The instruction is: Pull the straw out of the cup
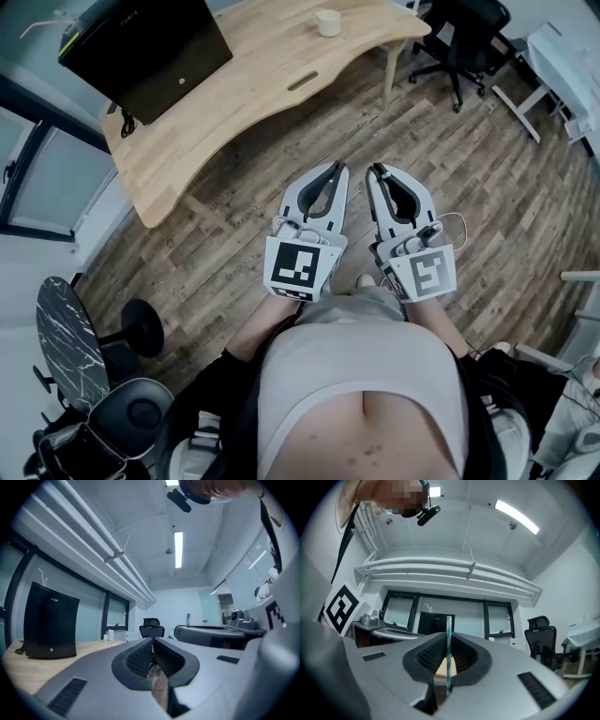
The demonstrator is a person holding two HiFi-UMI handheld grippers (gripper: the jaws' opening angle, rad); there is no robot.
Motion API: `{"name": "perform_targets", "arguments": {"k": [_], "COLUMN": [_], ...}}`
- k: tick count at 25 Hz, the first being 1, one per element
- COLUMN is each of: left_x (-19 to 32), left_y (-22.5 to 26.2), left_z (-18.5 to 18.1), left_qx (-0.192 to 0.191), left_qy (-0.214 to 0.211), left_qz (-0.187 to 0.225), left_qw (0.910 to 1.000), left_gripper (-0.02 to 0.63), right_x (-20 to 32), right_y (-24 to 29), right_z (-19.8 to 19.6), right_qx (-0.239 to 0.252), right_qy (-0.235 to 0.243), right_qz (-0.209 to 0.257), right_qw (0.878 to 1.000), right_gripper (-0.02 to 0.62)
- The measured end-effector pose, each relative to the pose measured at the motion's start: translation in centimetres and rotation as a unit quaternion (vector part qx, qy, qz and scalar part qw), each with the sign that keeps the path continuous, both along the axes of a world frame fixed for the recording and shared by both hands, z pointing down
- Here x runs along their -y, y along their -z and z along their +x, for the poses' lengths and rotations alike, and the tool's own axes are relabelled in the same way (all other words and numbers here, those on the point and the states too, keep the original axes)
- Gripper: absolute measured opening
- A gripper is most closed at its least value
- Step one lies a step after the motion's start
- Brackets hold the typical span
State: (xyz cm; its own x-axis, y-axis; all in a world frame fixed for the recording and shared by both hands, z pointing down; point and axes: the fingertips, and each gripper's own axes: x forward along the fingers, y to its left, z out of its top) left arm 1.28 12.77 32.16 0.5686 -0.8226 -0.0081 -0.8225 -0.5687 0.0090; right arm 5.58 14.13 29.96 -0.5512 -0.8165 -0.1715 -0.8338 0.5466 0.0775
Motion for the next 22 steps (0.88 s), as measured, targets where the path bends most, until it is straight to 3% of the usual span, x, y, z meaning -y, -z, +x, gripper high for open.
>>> {"name": "perform_targets", "arguments": {"k": [22], "left_x": [-1.4], "left_y": [0.5], "left_z": [-2.0], "left_qx": [0.0], "left_qy": [-0.006], "left_qz": [0.008], "left_qw": [0.9999], "left_gripper": [0.018], "right_x": [-1.7], "right_y": [0.4], "right_z": [-2.2], "right_qx": [0.002], "right_qy": [-0.004], "right_qz": [0.008], "right_qw": [1.0], "right_gripper": [0.043]}}
